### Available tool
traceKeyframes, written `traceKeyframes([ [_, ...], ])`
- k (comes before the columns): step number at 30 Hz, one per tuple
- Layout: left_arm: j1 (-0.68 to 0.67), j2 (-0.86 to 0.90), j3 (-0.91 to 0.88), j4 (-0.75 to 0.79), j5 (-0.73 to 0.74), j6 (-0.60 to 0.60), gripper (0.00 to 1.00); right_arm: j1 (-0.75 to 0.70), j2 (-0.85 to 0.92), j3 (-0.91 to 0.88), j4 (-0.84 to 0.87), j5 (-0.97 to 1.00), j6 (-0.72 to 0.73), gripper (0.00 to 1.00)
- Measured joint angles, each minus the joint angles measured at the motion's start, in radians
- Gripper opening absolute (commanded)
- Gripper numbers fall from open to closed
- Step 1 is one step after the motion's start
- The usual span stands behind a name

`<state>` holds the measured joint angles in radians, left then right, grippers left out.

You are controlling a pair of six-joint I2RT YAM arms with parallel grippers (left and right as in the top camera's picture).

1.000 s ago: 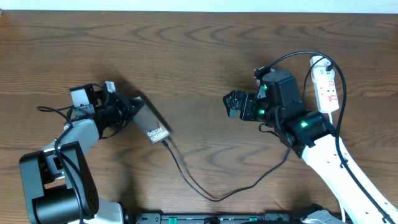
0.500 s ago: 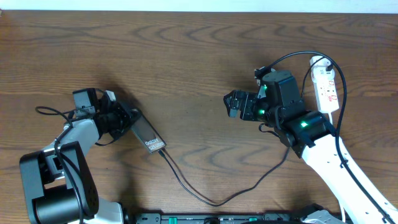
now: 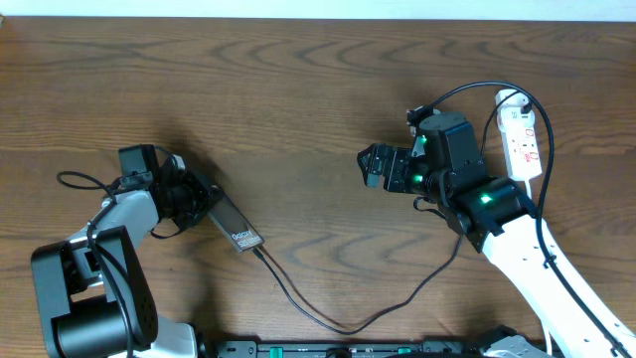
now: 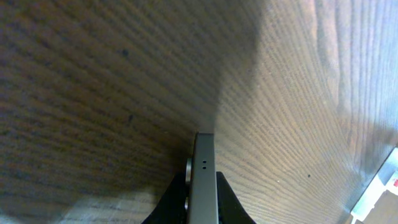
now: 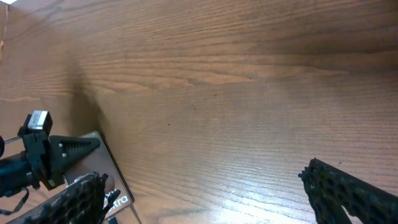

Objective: Plug charger to phone and switch on socket
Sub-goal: 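Lower the phone flat onto the table with the left gripper and release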

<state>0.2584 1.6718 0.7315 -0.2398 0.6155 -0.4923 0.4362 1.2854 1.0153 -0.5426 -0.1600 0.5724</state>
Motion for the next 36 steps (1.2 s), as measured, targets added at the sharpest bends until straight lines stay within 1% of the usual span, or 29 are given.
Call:
traceKeyframes([
  [3,0.000,0.000,0.000,-0.019,-0.002,0.000,0.08,0.000,0.000,0.000,0.000,0.000,0.000,0.98],
  [5,0.000,0.000,0.000,-0.019,-0.002,0.000,0.09,0.000,0.000,0.000,0.000,0.000,0.000,0.98],
  [6,0.000,0.000,0.000,-0.019,-0.002,0.000,0.11,0.000,0.000,0.000,0.000,0.000,0.000,0.98],
  [11,0.000,0.000,0.000,-0.023,-0.002,0.000,0.13,0.000,0.000,0.000,0.000,0.000,0.000,0.96],
  [12,0.000,0.000,0.000,-0.023,-0.002,0.000,0.16,0.000,0.000,0.000,0.000,0.000,0.000,0.95],
  [18,0.000,0.000,0.000,-0.029,0.000,0.000,0.17,0.000,0.000,0.000,0.000,0.000,0.000,0.95],
  [19,0.000,-0.001,0.000,-0.031,0.001,0.000,0.23,0.000,0.000,0.000,0.000,0.000,0.000,0.95],
  [20,0.000,-0.002,0.000,-0.036,0.002,0.000,0.25,0.000,0.000,0.000,0.000,0.000,0.000,0.95],
  [23,0.000,-0.007,0.000,-0.042,0.011,0.000,0.42,0.000,0.000,0.000,0.000,0.000,0.000,0.96],
  [24,0.000,-0.011,0.002,-0.045,0.014,0.001,0.44,0.000,0.000,0.000,0.000,0.000,0.000,0.96],
  [28,-0.001,-0.020,0.005,-0.058,0.013,0.000,0.45,0.000,0.000,0.000,0.000,0.000,0.000,0.96],
  [36,-0.001,-0.021,0.011,-0.078,0.014,0.000,0.51,0.000,0.000,0.000,0.000,0.000,0.000,0.96],
])
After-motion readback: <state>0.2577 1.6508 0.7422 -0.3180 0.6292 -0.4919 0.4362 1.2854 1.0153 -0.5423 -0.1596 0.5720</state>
